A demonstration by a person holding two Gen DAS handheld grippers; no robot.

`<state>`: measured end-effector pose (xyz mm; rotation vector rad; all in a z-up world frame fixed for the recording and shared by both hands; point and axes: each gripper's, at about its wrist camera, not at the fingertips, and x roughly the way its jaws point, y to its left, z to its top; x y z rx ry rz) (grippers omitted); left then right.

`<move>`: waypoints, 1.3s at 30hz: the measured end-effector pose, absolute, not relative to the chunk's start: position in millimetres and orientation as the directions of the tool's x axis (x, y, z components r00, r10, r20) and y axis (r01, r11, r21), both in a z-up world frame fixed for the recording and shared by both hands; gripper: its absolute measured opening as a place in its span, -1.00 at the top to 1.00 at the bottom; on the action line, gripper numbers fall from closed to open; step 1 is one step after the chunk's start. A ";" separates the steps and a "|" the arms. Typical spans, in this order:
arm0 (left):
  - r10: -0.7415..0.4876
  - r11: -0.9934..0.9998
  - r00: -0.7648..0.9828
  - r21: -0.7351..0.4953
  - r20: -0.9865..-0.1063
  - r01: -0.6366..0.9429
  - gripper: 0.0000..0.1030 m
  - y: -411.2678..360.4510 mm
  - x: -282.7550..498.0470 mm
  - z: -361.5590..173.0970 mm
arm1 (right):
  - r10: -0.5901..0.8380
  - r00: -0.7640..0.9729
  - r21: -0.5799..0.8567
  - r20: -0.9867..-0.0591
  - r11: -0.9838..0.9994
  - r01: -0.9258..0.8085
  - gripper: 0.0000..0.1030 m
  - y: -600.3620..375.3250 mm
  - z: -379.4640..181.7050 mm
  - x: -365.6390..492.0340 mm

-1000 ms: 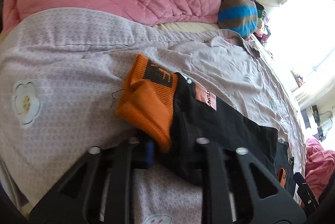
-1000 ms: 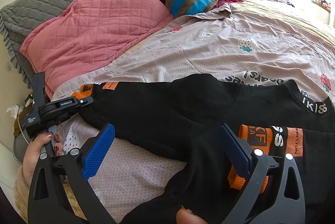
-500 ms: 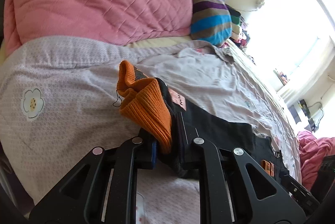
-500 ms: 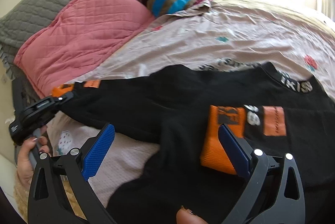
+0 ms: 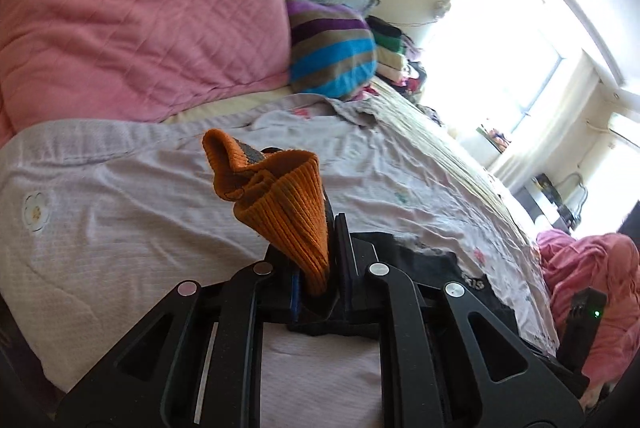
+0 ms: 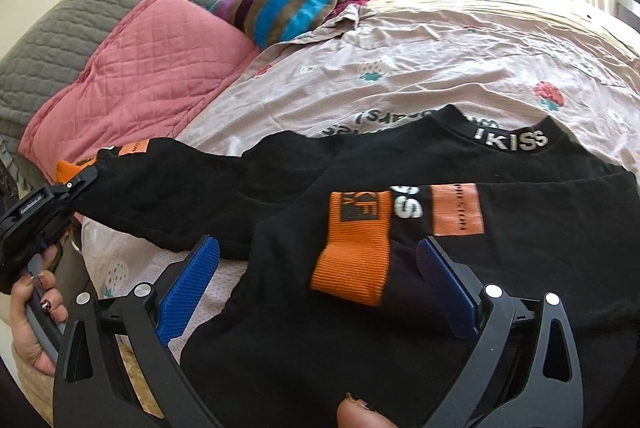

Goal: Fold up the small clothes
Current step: 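Lift the sleeve with the left tool and fold it across the shirt body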

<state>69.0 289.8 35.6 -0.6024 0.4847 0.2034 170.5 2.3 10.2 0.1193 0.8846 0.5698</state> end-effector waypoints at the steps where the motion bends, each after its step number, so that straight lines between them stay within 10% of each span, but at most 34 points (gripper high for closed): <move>1: 0.038 0.812 0.872 -0.493 -0.488 -0.311 0.86 285.1 70.7 38.2 | 0.517 0.499 0.331 -0.696 0.847 -0.416 -0.91 -0.1 11.5 171.0; 39: -0.180 0.902 0.849 -0.427 -0.497 -0.058 0.89 152.5 117.9 65.6 | 0.444 0.650 0.372 -0.617 0.892 -0.257 -0.91 -137.9 52.1 139.7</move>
